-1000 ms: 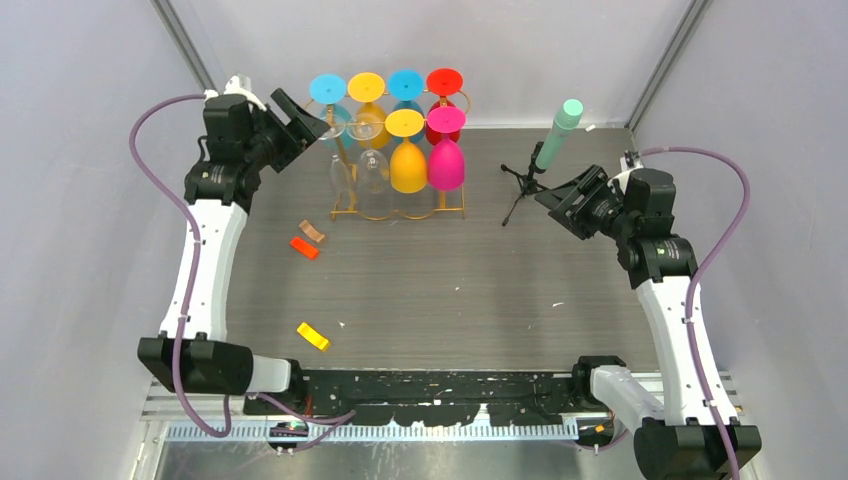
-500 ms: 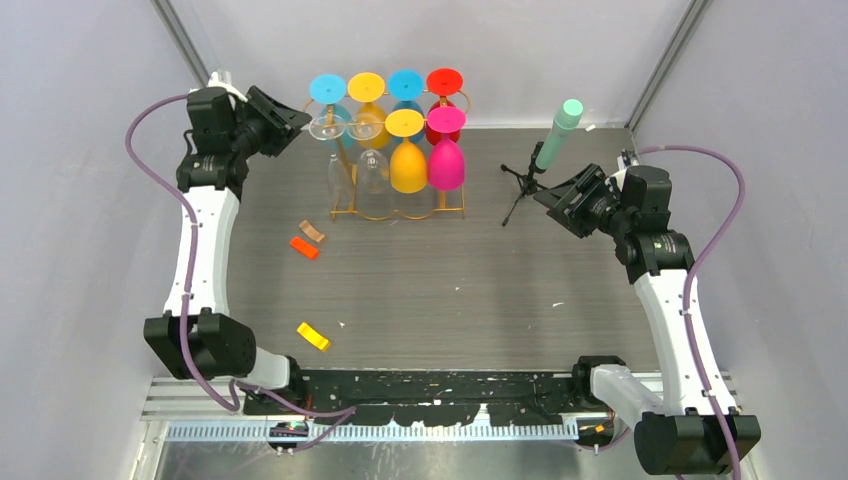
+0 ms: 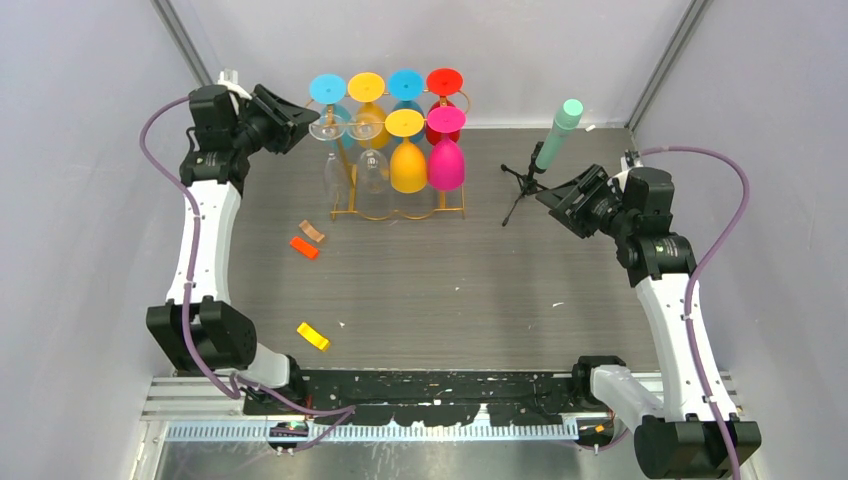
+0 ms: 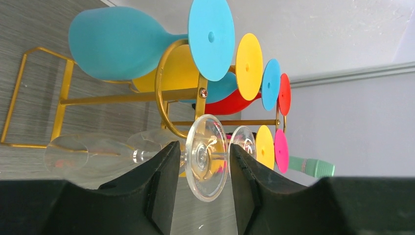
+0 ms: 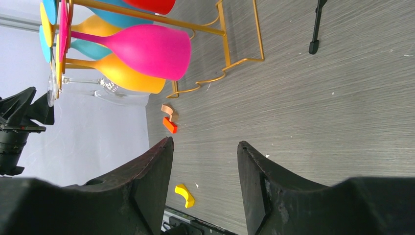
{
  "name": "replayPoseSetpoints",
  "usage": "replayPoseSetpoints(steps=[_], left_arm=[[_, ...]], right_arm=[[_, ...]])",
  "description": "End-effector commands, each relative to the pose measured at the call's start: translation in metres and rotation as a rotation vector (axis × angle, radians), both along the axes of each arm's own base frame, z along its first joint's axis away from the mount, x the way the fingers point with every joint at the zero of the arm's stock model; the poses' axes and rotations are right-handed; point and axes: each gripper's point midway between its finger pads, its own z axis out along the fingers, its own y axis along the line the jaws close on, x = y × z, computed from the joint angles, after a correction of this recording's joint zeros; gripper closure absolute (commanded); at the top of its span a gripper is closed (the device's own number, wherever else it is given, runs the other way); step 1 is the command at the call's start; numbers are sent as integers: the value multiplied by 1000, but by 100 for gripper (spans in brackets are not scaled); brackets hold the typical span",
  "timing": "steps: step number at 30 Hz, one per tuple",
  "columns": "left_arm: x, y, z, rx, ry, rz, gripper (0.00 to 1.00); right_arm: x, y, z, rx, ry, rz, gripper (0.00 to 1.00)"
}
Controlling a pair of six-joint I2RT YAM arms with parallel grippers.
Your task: Take the wine glass off the wine glass rack
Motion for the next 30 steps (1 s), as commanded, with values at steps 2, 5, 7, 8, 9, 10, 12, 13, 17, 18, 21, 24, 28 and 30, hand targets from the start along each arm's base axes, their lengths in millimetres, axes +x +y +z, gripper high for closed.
replayPoseSetpoints(steps=[2, 5, 7, 8, 9, 10, 12, 13, 17, 18, 21, 24, 28, 30], left_arm=[[4, -3, 7, -3, -32, -32, 56], [3, -2, 5, -1, -25, -30, 57], [3, -3, 5, -4, -26, -31, 58], [3, -3, 5, -6, -25, -32, 59], [3, -3, 5, -7, -22, -28, 61], [3, -2, 4, -5, -17, -19, 62], [3, 0, 3, 1, -13, -11, 62], [3, 0, 2, 1, -9, -9, 62], [3, 0, -1, 1, 3, -14, 67], [3, 0, -1, 4, 3, -14, 69], [0, 0, 2, 7, -9, -12, 85], [-2, 2, 5, 12, -16, -2, 94], [-3, 0, 9, -6, -26, -8, 100], [-3, -2, 13, -21, -35, -10, 100]], right_arm=[[-3, -4, 9, -19, -37, -19, 44], [-2, -3, 8, -16, -34, -17, 44], [-2, -3, 7, -16, -31, -15, 44], [-2, -3, 7, -16, -30, -14, 45], [-2, -3, 7, -15, -28, -15, 45], [-2, -3, 6, -15, -26, -15, 45], [-2, -3, 5, -17, -25, -18, 45], [-2, -4, 4, -18, -22, -21, 46], [-1, -6, 5, -28, -22, -32, 47], [-2, -6, 5, -29, -23, -33, 47], [-3, -7, 6, -29, -23, -36, 47], [-4, -7, 6, -28, -24, -41, 48], [-5, -8, 7, -29, -23, -46, 47], [-5, -8, 7, -31, -24, -47, 47]])
